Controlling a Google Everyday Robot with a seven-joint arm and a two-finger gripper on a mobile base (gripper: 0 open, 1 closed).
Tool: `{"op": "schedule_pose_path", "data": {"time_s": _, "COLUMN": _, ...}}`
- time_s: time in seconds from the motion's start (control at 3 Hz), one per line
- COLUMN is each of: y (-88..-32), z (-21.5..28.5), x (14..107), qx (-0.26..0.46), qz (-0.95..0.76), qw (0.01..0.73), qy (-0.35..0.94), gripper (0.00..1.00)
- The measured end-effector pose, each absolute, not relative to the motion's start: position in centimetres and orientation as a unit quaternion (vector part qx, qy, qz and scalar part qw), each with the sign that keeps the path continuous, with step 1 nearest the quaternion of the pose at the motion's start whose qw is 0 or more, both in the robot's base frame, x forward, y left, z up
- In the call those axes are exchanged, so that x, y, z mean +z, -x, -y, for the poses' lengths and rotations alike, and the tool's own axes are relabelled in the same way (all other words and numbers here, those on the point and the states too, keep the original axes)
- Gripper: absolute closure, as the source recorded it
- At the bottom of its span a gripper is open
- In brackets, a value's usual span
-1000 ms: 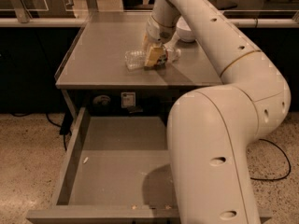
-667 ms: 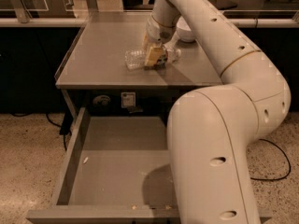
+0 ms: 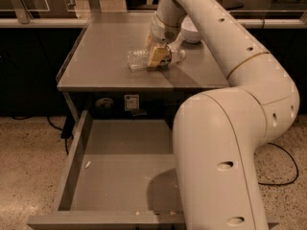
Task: Place water bottle into top drawer
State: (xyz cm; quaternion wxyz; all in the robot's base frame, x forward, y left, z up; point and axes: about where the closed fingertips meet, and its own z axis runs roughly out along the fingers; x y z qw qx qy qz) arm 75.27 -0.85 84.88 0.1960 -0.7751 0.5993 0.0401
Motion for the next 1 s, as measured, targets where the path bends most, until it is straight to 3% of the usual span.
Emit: {"op": "schedule_pose_path", "data": {"time_s": 1.0, "y": -70.9, "z": 4.9, "x": 94.0, "qx": 0.011, "qz": -0.566, "qw": 0.27, "qy": 0.779, "gripper": 1.0}}
